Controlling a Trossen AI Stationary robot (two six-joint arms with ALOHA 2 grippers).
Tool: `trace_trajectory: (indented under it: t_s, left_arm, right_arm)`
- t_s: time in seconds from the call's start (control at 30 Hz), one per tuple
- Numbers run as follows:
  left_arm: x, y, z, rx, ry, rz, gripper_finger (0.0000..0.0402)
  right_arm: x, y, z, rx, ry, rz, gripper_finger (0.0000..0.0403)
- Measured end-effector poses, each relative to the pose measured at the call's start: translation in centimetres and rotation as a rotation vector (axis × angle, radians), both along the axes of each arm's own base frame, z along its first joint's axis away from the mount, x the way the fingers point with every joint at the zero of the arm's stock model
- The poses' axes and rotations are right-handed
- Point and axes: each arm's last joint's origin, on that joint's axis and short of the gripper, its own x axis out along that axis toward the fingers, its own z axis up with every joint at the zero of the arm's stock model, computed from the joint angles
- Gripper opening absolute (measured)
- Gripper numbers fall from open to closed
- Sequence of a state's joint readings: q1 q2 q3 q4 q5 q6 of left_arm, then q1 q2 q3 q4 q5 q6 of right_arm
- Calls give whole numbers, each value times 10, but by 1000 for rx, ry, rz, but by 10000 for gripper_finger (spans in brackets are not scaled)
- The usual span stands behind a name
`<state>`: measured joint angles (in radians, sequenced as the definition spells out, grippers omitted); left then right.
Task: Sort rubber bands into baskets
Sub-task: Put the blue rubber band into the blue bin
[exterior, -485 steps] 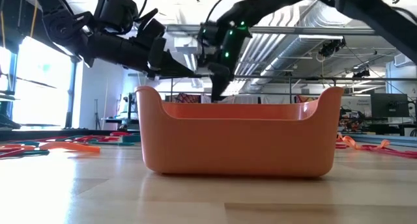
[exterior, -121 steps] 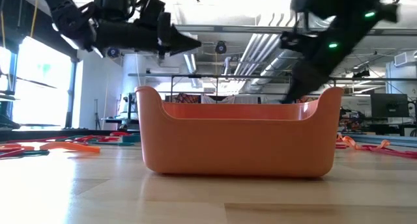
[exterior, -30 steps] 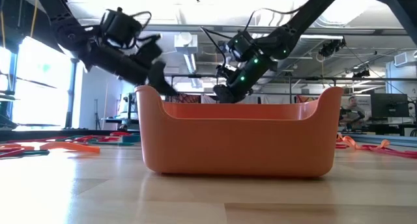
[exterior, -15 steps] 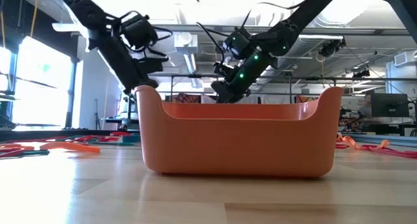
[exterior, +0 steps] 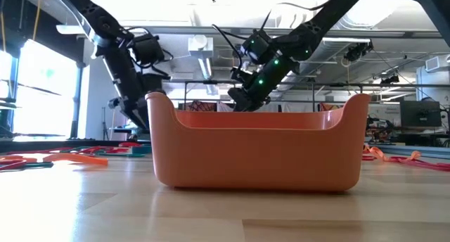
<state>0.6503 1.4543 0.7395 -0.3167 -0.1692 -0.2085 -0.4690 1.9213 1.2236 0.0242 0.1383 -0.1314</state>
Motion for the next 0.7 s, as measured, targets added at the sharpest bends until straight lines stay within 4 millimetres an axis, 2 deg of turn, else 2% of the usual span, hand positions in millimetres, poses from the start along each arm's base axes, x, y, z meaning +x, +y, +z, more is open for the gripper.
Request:
trace_trajectory:
  t_s: [0.57, 0.7]
  left_arm:
    - [0, 19, -39, -68, 91, -6, 115]
    - [1, 23, -43, -58, 106, -40, 92]
  right_arm:
    - [0, 0, 0, 2, 4, 0, 5]
    - [0, 0, 0, 1, 7, 1, 5]
